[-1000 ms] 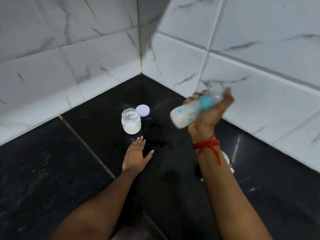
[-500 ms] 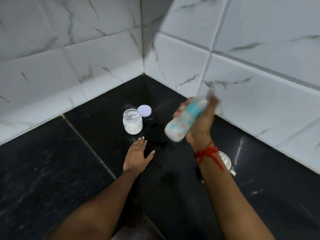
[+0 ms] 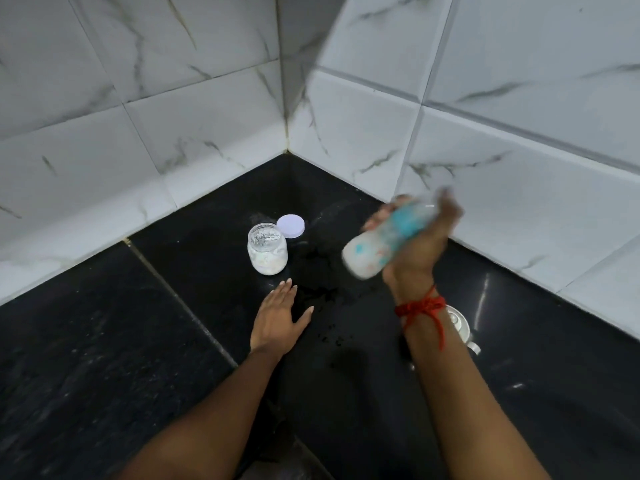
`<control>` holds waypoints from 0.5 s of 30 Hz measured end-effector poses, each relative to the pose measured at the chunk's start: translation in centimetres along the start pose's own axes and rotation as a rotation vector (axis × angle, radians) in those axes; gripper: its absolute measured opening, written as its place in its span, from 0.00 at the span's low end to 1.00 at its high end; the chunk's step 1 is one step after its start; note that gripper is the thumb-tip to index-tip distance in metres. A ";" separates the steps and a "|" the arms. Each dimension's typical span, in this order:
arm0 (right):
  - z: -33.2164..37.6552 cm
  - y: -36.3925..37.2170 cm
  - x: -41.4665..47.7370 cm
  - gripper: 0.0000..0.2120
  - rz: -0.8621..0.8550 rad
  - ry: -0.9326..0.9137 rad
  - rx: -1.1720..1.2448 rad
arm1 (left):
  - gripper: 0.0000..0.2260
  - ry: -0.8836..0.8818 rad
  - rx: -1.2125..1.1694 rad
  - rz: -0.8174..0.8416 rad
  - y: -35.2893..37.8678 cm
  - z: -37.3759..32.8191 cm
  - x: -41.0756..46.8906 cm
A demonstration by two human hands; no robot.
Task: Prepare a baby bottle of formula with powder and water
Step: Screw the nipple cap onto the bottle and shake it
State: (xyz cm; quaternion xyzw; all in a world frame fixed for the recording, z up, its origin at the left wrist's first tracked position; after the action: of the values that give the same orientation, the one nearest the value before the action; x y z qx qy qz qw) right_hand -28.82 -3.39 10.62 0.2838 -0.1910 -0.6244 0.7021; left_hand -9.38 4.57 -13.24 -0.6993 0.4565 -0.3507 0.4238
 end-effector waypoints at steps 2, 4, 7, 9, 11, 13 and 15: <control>0.5 0.5 0.5 0.26 0.022 -0.033 0.078 | 0.32 -0.004 -0.005 0.012 0.0 0.0 0.0; 0.2 0.1 0.3 0.26 0.050 0.005 0.056 | 0.32 0.001 0.005 0.006 0.0 -0.2 -0.1; -2.9 -5.5 2.4 0.34 -0.090 0.026 0.109 | 0.32 -0.002 0.000 0.011 0.0 0.0 0.1; -7.4 -12.9 7.3 0.48 -0.241 0.102 0.112 | 0.32 -0.009 -0.001 0.014 -0.1 -0.3 -0.2; -6.1 -13.1 8.1 0.42 -0.282 0.016 0.095 | 0.32 -0.005 0.007 0.013 -0.1 -0.2 -0.1; -0.9 -5.1 1.8 0.28 -0.130 -0.018 0.108 | 0.32 -0.010 0.006 0.020 -0.1 0.0 0.0; 0.7 0.3 -0.7 0.27 0.022 0.085 0.066 | 0.32 -0.011 0.002 0.021 -0.2 -0.3 -0.3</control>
State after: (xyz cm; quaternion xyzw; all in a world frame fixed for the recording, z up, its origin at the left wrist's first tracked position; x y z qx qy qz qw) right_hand -29.14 -2.79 11.39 0.3310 -0.1845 -0.5975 0.7067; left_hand -9.71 4.77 -12.99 -0.6959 0.4613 -0.3427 0.4308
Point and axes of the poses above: each hand's wrist, its own x-axis towards the middle knuckle, its own y-axis out of the palm, z = x × y, the point moved 4 cm from there along x, towards the middle knuckle
